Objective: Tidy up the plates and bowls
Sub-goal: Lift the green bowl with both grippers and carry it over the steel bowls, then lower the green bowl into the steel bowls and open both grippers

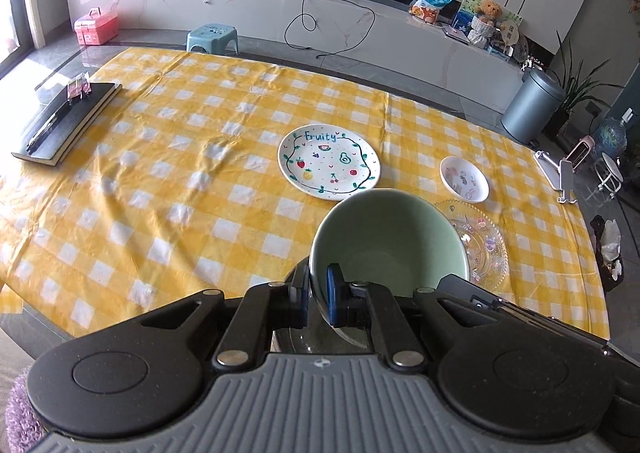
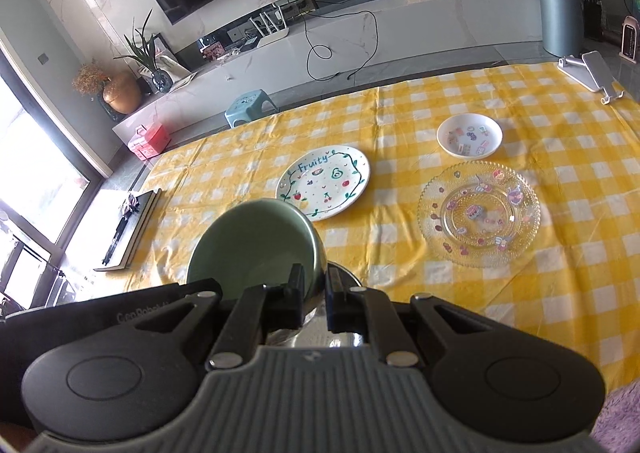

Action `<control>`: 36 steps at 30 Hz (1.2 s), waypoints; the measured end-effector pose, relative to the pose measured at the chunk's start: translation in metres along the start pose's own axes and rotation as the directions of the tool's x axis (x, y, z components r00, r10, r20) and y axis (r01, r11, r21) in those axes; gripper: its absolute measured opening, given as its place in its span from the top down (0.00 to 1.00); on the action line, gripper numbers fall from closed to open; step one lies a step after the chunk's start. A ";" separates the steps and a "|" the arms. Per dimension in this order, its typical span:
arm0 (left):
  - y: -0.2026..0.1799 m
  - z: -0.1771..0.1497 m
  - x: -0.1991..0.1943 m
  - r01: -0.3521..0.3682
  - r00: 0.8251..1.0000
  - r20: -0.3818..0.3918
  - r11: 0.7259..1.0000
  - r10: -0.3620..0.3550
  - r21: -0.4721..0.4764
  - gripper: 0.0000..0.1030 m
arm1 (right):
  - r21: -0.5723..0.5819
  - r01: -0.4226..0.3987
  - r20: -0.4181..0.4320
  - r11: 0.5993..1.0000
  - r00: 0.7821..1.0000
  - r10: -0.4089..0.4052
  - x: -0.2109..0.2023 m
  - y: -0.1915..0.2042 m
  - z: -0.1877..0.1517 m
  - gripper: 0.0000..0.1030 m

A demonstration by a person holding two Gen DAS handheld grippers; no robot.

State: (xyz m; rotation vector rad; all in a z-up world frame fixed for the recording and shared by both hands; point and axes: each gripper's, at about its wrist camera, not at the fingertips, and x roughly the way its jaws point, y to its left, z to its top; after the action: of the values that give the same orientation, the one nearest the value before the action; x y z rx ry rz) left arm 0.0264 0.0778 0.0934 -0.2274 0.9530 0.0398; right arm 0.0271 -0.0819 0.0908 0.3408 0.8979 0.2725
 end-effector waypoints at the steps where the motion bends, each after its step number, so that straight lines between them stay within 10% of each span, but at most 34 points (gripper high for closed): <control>1: 0.002 -0.004 -0.001 0.005 1.000 0.001 1.000 -0.005 -0.011 0.91 | -0.003 0.003 -0.002 1.000 1.000 -0.003 -0.001 0.001 -0.003 0.93; 36: 0.019 -0.035 0.045 0.015 0.995 -0.098 1.000 -0.016 -0.013 0.90 | -0.033 0.087 -0.109 0.996 0.990 -0.090 0.047 -0.008 -0.028 0.94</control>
State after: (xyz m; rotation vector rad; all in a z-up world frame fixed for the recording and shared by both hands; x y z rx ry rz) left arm 0.0219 0.0860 0.0344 -0.2502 1.0484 0.0201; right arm 0.0334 -0.0672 0.0383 0.2609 1.0150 0.2233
